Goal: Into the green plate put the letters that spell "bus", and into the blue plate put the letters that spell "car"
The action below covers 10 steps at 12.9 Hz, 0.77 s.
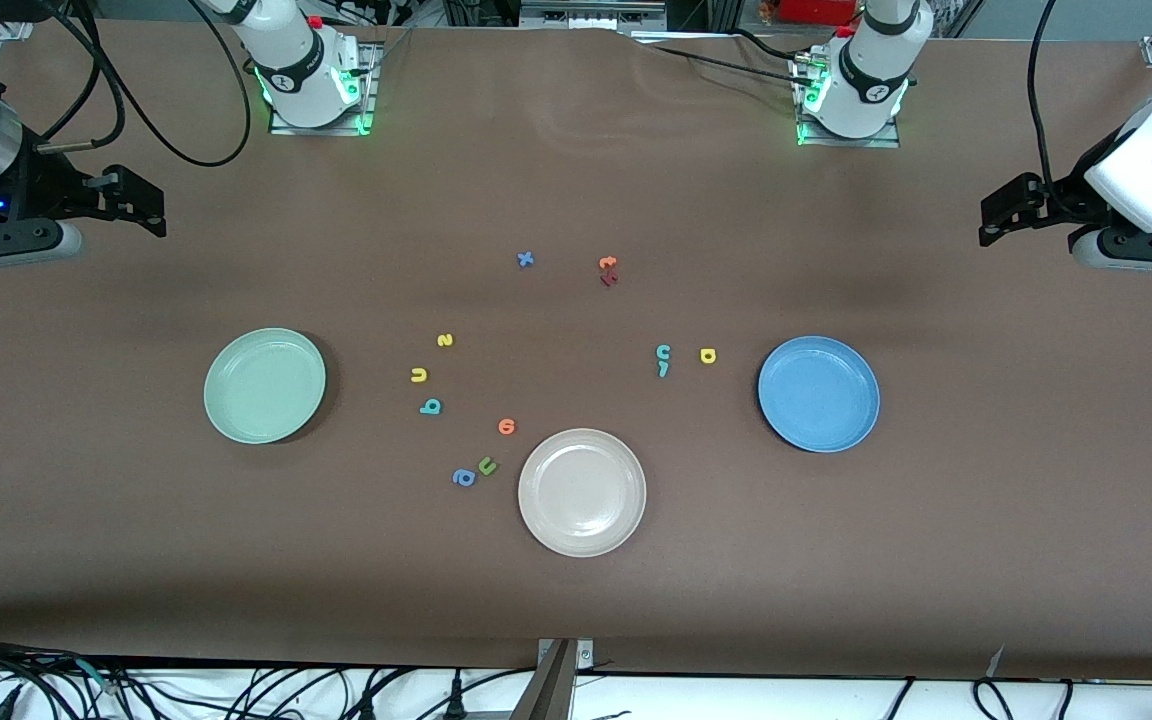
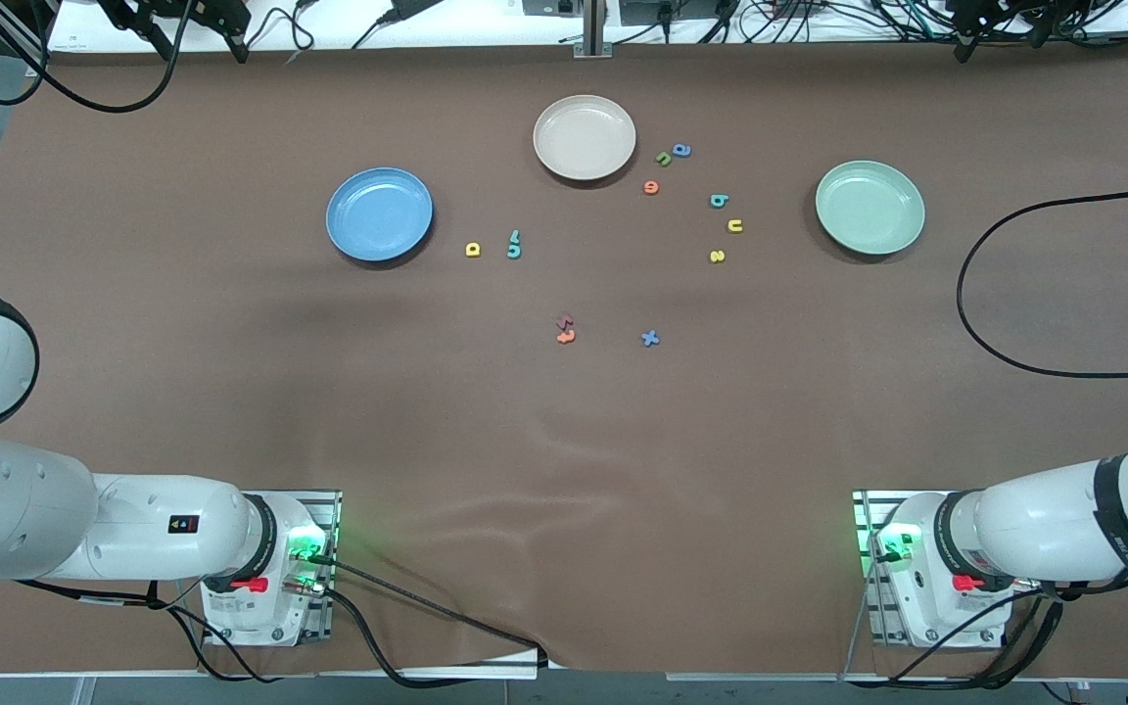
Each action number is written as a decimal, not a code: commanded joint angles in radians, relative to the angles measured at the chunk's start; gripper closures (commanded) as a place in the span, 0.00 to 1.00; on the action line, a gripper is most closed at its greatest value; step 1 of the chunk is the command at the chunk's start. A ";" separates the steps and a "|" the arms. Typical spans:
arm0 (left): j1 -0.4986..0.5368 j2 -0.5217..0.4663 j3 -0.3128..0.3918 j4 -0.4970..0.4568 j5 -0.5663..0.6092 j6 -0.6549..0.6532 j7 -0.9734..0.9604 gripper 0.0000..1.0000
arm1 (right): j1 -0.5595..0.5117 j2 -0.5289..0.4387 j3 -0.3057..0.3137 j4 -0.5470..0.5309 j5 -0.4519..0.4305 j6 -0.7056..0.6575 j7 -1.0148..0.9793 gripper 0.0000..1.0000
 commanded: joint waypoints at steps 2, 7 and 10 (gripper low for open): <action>0.006 0.002 -0.001 0.018 -0.026 -0.015 0.005 0.00 | 0.004 0.001 0.001 0.013 -0.014 -0.016 -0.006 0.00; -0.020 0.057 -0.020 0.016 -0.051 -0.013 0.015 0.00 | 0.004 0.001 0.001 0.013 -0.014 -0.017 -0.006 0.00; -0.040 0.125 -0.038 0.018 -0.098 0.007 0.004 0.00 | 0.005 0.001 0.003 0.013 -0.014 -0.016 -0.004 0.00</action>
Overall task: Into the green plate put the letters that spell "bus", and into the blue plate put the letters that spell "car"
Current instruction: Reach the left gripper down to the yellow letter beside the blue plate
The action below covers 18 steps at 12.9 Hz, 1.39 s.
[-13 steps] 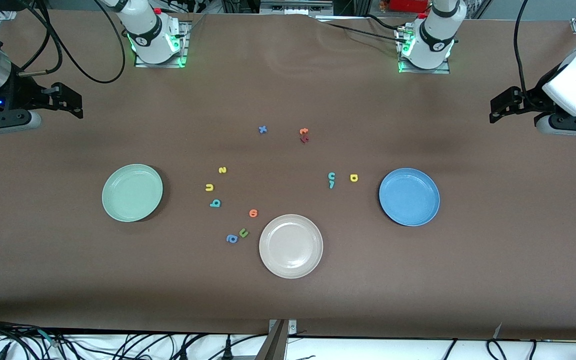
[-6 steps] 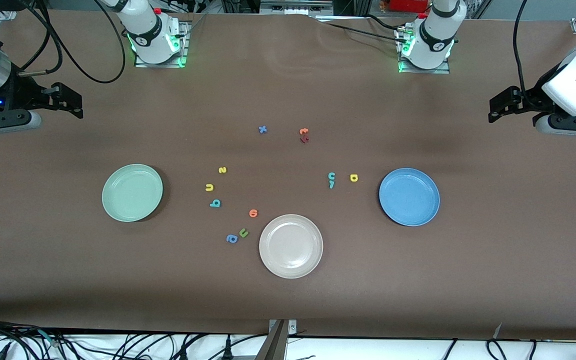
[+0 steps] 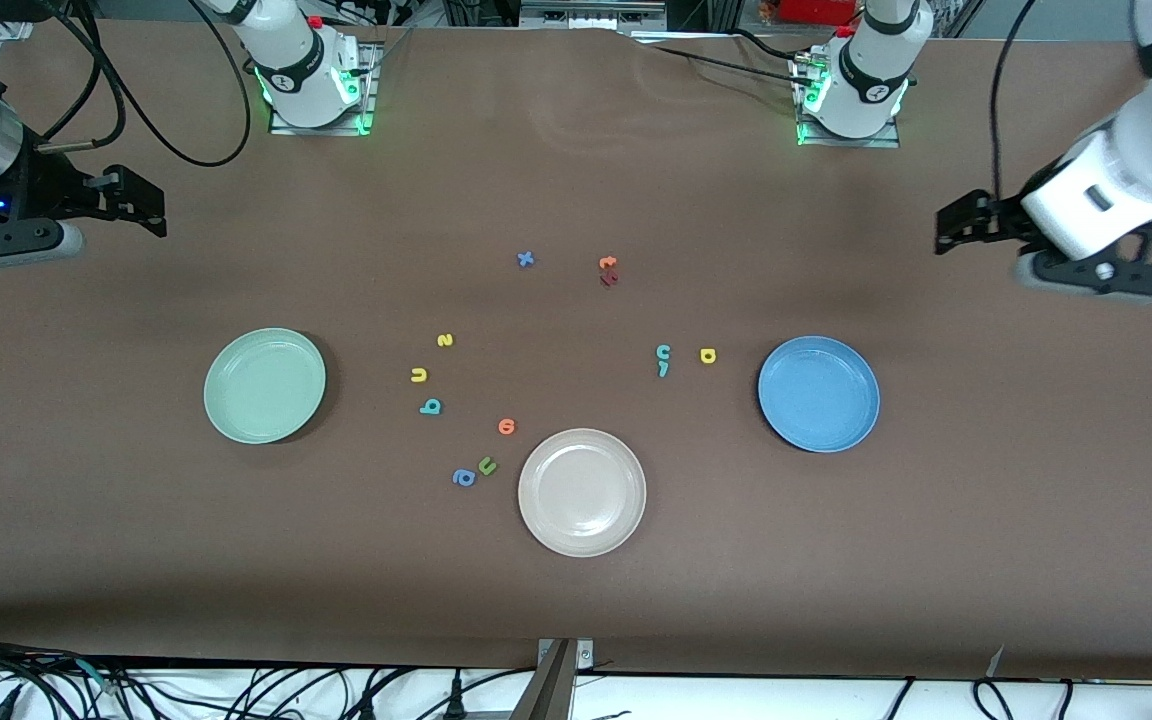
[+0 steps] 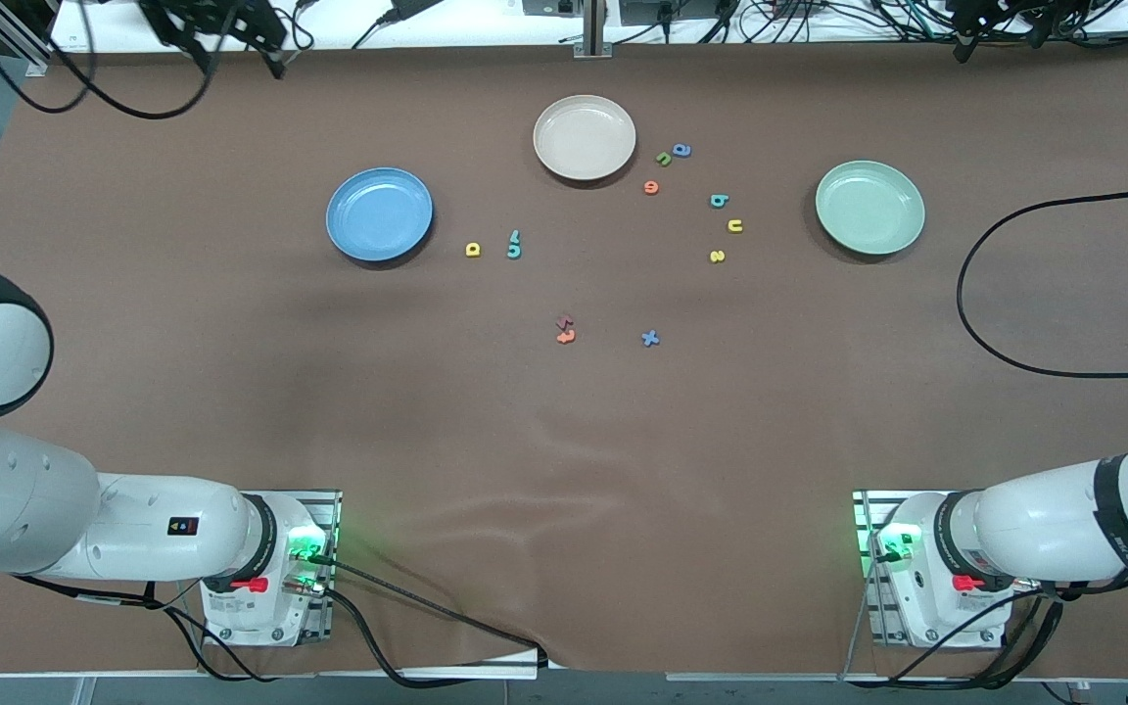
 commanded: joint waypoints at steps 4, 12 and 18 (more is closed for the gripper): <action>-0.087 0.194 -0.022 0.009 -0.066 0.204 -0.003 0.00 | 0.004 0.001 0.006 0.012 -0.014 -0.017 -0.004 0.00; -0.224 0.419 -0.022 -0.007 -0.064 0.468 -0.046 0.17 | 0.004 0.001 0.004 0.009 -0.014 -0.017 -0.003 0.00; -0.285 0.435 -0.021 -0.299 -0.052 0.822 -0.052 0.11 | 0.002 0.022 0.018 -0.040 -0.016 0.023 -0.013 0.00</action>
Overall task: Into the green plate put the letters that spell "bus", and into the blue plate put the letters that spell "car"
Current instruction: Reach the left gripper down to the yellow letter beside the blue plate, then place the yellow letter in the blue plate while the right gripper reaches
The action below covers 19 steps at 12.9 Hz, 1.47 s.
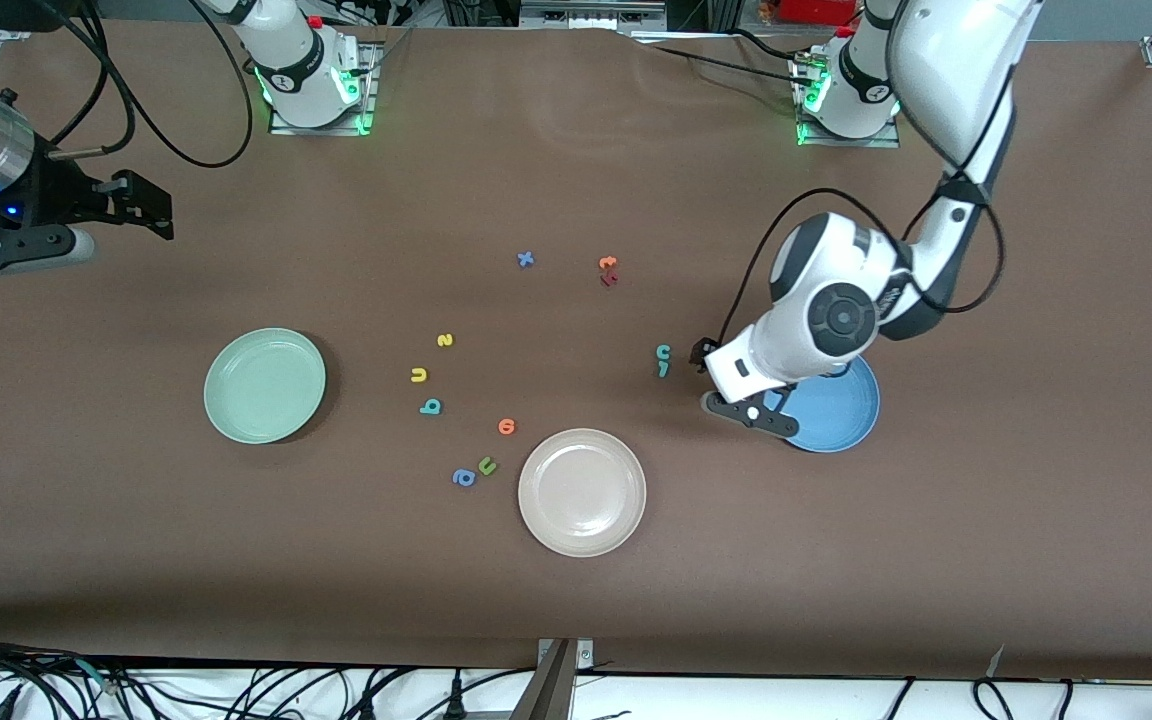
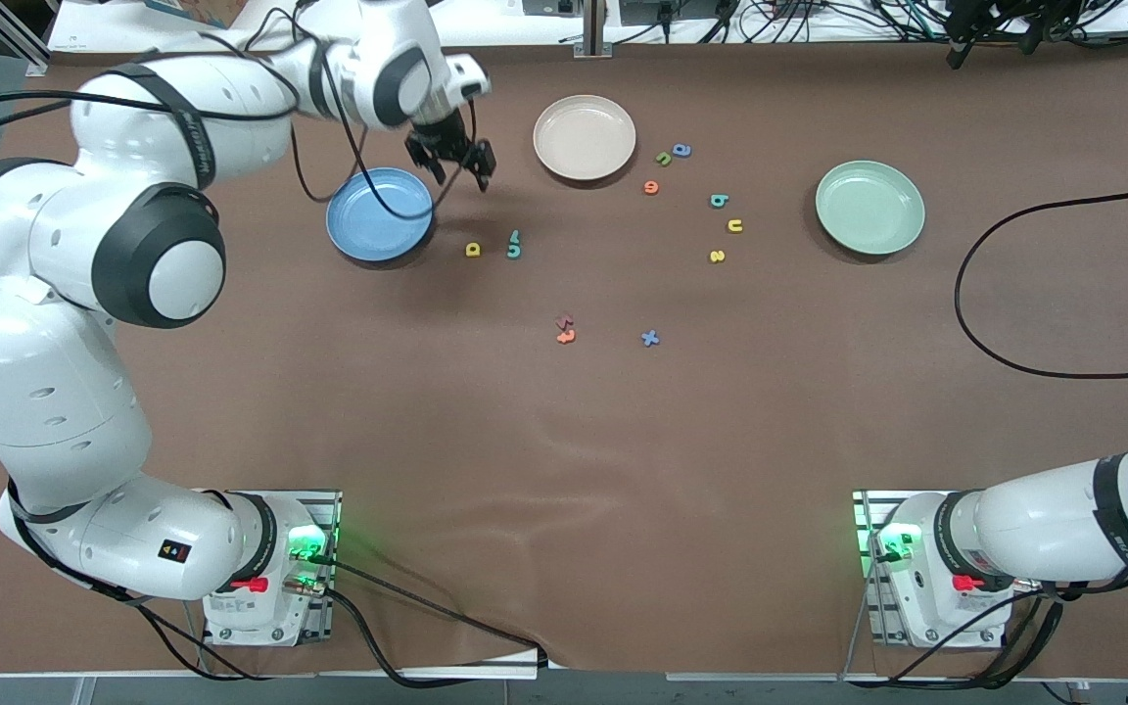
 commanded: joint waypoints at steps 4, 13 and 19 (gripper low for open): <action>-0.053 -0.029 0.009 -0.253 -0.007 0.260 -0.003 0.09 | 0.003 -0.009 0.051 -0.178 -0.014 0.205 0.066 0.00; -0.062 -0.001 0.012 -0.245 -0.004 0.263 0.002 0.44 | 0.075 0.132 0.137 -0.418 -0.010 0.639 0.403 0.00; -0.070 0.020 0.014 -0.239 0.040 0.265 -0.003 0.85 | 0.154 0.290 0.137 -0.419 -0.016 0.871 0.599 0.00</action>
